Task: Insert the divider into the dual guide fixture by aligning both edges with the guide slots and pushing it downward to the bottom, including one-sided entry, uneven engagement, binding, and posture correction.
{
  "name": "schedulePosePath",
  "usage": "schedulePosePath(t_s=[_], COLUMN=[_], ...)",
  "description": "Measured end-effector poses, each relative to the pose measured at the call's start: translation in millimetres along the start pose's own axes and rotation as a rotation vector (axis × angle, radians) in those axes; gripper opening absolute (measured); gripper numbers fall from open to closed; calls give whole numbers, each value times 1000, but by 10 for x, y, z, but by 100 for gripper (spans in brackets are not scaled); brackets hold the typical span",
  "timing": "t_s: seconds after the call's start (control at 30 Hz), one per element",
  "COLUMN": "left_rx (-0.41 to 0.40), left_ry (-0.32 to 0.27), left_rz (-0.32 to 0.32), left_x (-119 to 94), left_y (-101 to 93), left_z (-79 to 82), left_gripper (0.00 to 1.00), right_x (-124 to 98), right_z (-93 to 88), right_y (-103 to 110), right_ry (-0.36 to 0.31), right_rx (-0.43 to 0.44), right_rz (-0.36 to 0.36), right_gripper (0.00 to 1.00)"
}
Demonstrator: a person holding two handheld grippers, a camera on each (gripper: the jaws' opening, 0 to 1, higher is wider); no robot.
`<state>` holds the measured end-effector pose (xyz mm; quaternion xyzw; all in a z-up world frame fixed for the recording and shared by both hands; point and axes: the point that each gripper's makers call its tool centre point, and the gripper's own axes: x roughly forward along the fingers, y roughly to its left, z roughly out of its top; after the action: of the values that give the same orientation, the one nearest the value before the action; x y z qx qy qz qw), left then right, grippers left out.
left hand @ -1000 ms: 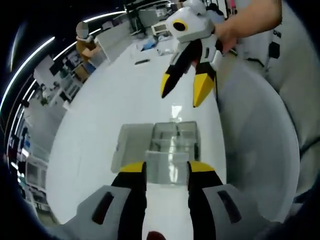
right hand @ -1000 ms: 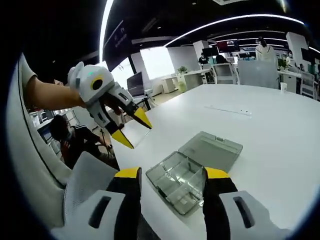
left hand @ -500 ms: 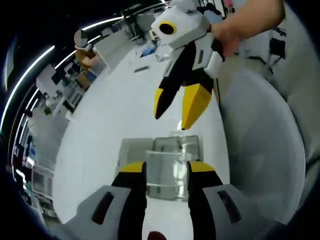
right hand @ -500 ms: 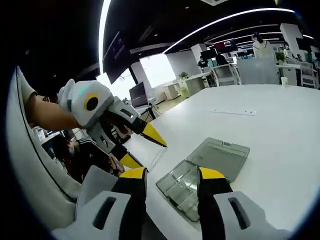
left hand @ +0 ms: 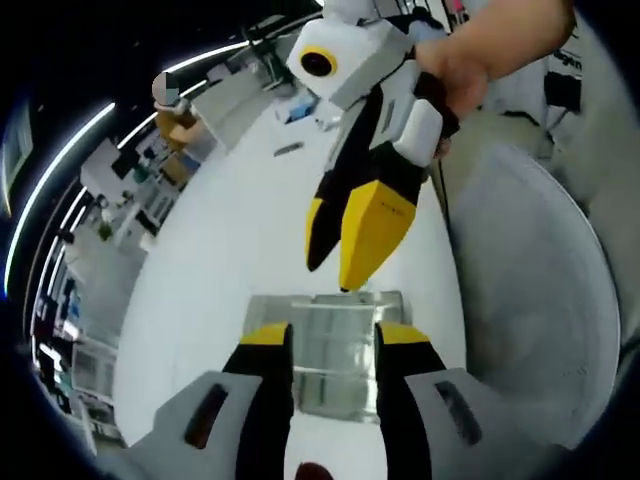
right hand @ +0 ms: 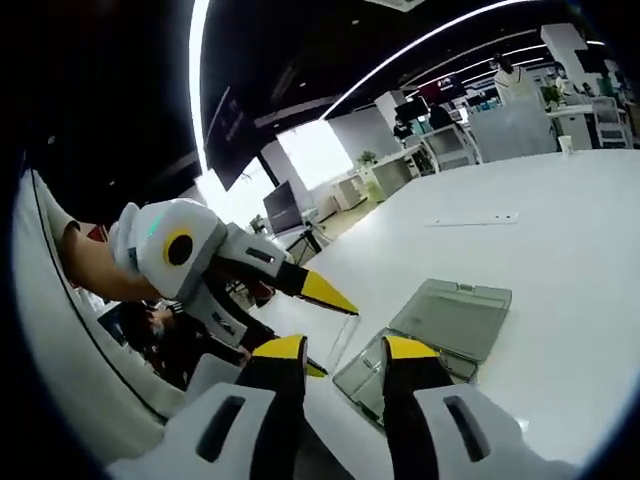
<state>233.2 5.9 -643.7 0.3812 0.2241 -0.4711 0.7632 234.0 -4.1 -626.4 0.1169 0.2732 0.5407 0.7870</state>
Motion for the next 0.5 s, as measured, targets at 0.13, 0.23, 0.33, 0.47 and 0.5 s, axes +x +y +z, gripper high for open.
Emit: schedulePosePath(t_s=[0.13, 0.23, 0.33, 0.47, 0.5], left_rx=[8, 10, 23, 41, 49], left_ry=[-13, -29, -36, -39, -37], left_rz=[12, 24, 34, 41, 43], left_x=[4, -2, 1, 12, 16], left_y=[4, 18, 30, 24, 20], left_z=[65, 136, 176, 208, 210], left_gripper=[29, 29, 29, 29, 29], right_x=[6, 15, 21, 23, 23], right_z=[-15, -37, -42, -40, -40], right_y=[26, 18, 23, 15, 13], right_ry=[6, 13, 18, 19, 21], right_rx=[9, 19, 26, 34, 41], right_rz=[14, 13, 14, 10, 10], right_gripper=[20, 19, 17, 13, 12])
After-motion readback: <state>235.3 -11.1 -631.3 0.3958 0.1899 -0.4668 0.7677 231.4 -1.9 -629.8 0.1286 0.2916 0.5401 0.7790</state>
